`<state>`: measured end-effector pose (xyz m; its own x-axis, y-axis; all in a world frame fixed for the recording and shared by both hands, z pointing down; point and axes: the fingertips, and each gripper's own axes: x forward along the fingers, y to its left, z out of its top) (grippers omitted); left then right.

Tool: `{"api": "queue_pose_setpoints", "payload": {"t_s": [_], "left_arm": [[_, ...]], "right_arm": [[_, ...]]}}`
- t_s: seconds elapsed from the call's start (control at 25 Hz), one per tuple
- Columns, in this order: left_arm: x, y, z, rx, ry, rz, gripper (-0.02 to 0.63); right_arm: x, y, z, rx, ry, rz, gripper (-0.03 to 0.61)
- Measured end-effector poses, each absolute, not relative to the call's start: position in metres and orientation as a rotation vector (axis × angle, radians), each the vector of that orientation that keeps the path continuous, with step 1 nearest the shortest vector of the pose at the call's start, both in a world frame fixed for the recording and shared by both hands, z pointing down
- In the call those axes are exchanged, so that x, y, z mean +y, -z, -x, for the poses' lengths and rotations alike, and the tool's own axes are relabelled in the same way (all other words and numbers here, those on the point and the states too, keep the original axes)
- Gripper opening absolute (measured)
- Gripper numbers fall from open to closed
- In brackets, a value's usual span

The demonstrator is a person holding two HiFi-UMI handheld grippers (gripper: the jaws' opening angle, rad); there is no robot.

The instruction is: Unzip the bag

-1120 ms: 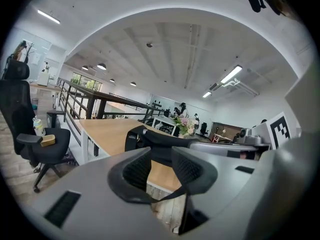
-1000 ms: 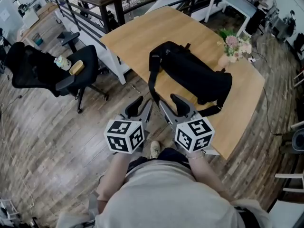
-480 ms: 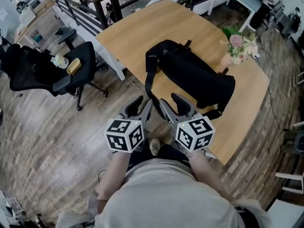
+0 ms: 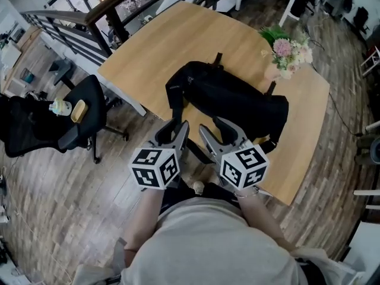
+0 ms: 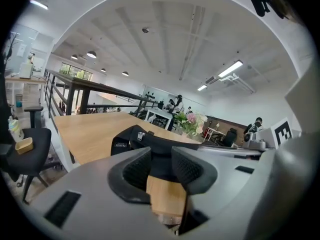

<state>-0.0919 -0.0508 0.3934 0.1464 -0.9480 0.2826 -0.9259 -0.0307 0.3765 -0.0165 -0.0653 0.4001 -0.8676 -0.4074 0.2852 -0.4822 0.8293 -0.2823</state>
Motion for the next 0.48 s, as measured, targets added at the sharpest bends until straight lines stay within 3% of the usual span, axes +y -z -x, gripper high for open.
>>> {"api": "queue_pose_setpoints", "payload": {"t_s": [0.48], "left_arm": [[-0.159, -0.391, 0.144, -1.552, -0.017, -2.166, 0.137]], "right_arm": [[-0.147, -0.397, 0.071, -2.747, -0.486, -0.945, 0.164]]}}
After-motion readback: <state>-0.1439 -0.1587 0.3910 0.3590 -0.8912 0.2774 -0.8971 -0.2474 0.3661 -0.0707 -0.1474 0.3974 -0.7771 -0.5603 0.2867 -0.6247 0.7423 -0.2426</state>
